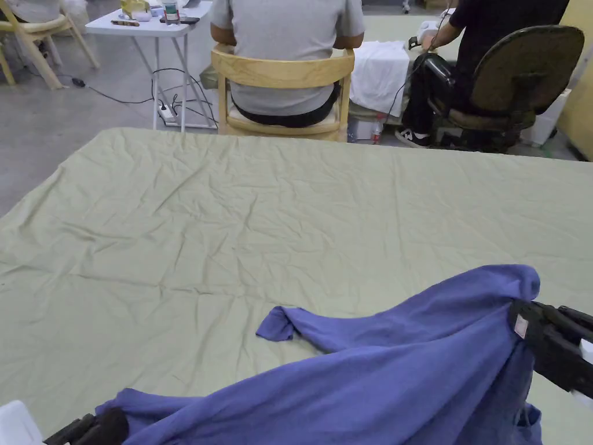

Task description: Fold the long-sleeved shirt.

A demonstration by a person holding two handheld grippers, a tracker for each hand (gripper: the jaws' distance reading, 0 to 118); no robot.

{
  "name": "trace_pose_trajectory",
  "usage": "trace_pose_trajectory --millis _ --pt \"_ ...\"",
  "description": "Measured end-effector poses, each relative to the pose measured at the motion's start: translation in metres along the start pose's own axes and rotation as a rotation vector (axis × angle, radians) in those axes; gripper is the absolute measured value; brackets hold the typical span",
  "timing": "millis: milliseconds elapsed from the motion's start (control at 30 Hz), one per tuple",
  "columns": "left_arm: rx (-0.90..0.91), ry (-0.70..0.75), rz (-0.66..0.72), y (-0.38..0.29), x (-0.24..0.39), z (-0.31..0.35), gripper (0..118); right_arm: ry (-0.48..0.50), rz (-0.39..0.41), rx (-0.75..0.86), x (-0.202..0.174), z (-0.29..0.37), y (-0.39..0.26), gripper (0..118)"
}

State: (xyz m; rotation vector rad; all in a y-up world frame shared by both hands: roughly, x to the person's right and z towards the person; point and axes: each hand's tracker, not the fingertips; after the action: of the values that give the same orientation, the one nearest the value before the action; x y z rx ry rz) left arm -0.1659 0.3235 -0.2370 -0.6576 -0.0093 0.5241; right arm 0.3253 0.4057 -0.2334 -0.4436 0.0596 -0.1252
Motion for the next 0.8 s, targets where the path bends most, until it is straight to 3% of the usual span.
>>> trace_pose_trajectory --millis 133,300,533,800 --pt "0.103 -0.084 0.019 0.022 0.037 0.030 1 -0.064 -0.053 0.160 0.005 0.071 0.015 7" --pt "0.218 -0.172 0.035 0.053 0.084 0.061 1 -0.115 -0.048 0.316 0.009 0.132 0.046 7" --pt "0.362 -0.256 0.012 0.120 0.156 0.079 1 -0.184 0.077 0.420 0.005 0.157 0.125 7" --pt "0.518 -0.309 -0.080 0.223 0.233 0.088 1 -0.281 0.193 0.467 0.008 0.136 0.242 7"
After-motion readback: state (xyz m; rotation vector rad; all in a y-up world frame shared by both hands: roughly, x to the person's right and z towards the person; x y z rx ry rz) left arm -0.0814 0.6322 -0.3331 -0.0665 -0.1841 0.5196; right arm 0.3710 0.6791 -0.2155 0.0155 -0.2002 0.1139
